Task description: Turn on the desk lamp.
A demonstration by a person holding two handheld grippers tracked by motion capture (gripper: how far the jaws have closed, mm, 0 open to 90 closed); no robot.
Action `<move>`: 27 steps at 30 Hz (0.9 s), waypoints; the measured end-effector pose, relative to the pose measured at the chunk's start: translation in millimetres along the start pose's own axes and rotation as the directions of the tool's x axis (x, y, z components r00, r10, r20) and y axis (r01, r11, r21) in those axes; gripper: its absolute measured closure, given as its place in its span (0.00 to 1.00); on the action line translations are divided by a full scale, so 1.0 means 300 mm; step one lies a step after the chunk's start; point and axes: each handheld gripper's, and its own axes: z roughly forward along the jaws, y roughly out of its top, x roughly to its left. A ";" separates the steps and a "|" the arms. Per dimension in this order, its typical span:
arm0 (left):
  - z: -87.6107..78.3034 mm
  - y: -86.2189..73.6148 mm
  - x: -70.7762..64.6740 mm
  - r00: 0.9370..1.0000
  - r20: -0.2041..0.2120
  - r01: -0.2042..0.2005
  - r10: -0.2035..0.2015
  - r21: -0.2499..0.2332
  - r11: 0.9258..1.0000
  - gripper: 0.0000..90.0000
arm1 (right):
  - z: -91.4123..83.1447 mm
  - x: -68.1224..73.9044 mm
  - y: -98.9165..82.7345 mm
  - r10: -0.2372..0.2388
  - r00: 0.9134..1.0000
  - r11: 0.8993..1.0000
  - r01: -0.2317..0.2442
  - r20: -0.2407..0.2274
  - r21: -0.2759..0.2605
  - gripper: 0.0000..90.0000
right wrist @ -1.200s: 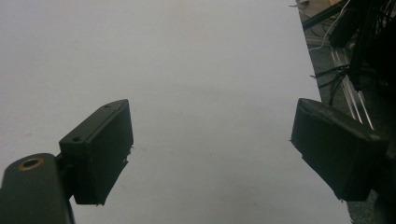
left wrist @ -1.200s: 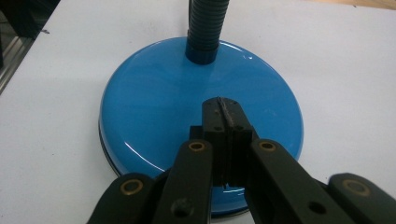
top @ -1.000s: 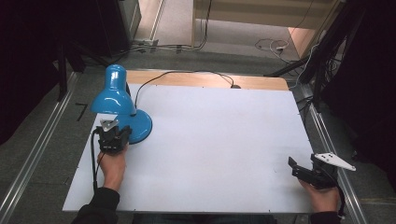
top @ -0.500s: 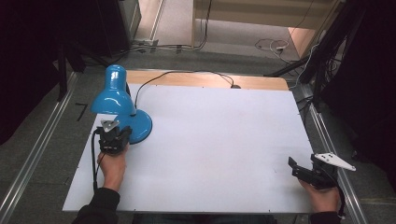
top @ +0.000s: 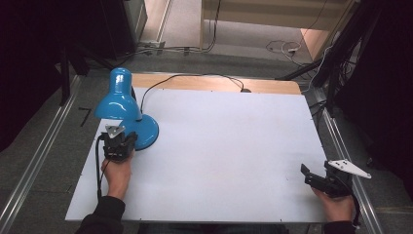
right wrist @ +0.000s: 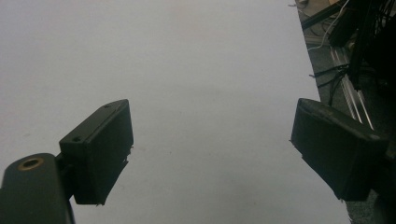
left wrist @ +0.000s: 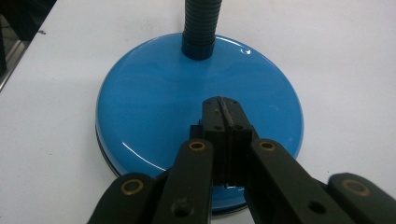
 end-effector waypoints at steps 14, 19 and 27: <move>0.000 0.000 0.000 1.000 0.001 -0.002 0.002 -0.001 1.000 1.00 | 0.001 0.001 0.000 -0.001 1.000 1.000 0.001 -0.001 0.001 0.13; 0.000 0.000 0.001 1.000 0.003 -0.001 0.001 -0.001 1.000 1.00 | 0.001 0.001 0.000 0.000 1.000 1.000 0.000 0.000 0.001 0.13; 0.000 -0.001 0.001 1.000 0.004 -0.003 0.003 0.000 1.000 1.00 | 0.001 0.001 0.000 -0.001 1.000 1.000 0.001 0.000 0.001 0.13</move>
